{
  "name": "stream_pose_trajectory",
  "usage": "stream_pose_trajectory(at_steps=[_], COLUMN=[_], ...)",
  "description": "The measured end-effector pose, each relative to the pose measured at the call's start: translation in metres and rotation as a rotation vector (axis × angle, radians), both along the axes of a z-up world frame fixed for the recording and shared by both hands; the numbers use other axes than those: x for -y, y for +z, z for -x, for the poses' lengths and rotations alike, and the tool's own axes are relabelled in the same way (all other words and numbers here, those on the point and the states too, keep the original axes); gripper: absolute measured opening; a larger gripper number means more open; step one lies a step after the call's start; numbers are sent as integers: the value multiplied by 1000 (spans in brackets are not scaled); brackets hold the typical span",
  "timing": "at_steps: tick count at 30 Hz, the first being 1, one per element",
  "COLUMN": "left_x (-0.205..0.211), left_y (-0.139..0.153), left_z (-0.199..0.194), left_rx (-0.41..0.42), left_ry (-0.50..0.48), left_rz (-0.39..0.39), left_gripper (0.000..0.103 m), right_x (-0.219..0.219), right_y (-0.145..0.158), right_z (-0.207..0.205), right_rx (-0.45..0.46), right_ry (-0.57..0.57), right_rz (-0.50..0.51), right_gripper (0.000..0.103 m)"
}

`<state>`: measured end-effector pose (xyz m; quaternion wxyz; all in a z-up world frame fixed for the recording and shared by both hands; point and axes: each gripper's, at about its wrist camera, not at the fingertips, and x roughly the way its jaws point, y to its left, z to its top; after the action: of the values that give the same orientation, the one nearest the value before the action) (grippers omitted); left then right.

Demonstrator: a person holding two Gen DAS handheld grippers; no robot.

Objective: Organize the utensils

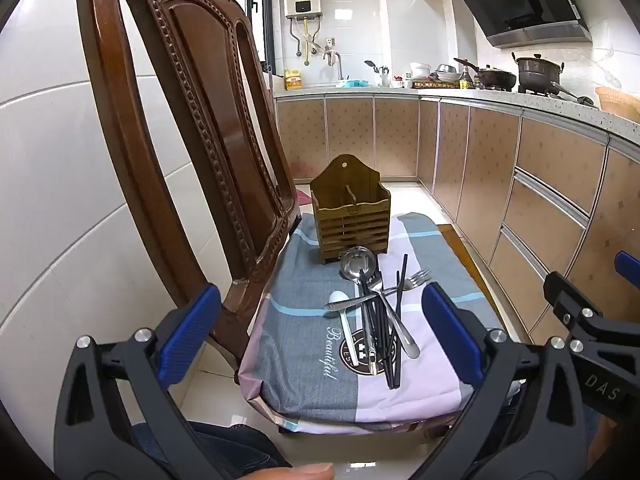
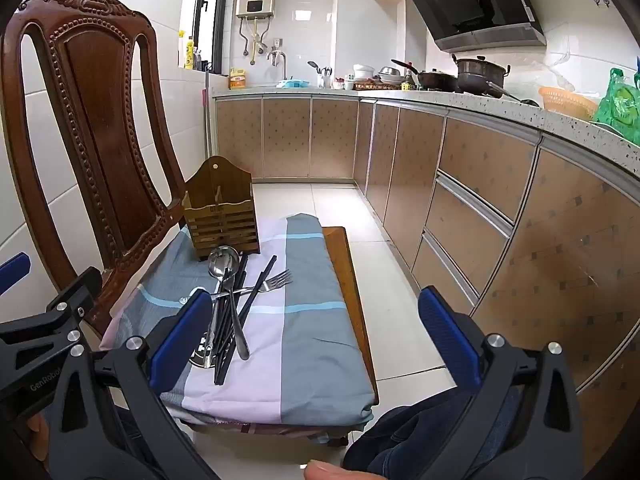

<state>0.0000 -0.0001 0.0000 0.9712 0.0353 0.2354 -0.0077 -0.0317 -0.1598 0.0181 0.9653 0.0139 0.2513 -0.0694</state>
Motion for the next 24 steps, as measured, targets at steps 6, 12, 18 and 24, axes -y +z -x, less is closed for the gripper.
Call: stream_pose_trajectory(at_steps=[6, 12, 18, 24], left_x=[0, -1, -4, -4], left_y=[-1, -1, 2, 2], left_z=[-1, -4, -1, -1], left_rx=[1, 2, 5, 8], left_ry=[-1, 2, 8, 8], left_rz=[-2, -6, -8, -12], left_gripper=[99, 99, 99, 99], right_x=[-2, -3, -8, -10], right_y=[2, 3, 4, 4], right_z=[2, 4, 3, 3], right_rx=[4, 6, 8, 10], right_ry=[1, 5, 12, 14], right_rz=[1, -4, -2, -5], right_gripper=[100, 100, 100, 100])
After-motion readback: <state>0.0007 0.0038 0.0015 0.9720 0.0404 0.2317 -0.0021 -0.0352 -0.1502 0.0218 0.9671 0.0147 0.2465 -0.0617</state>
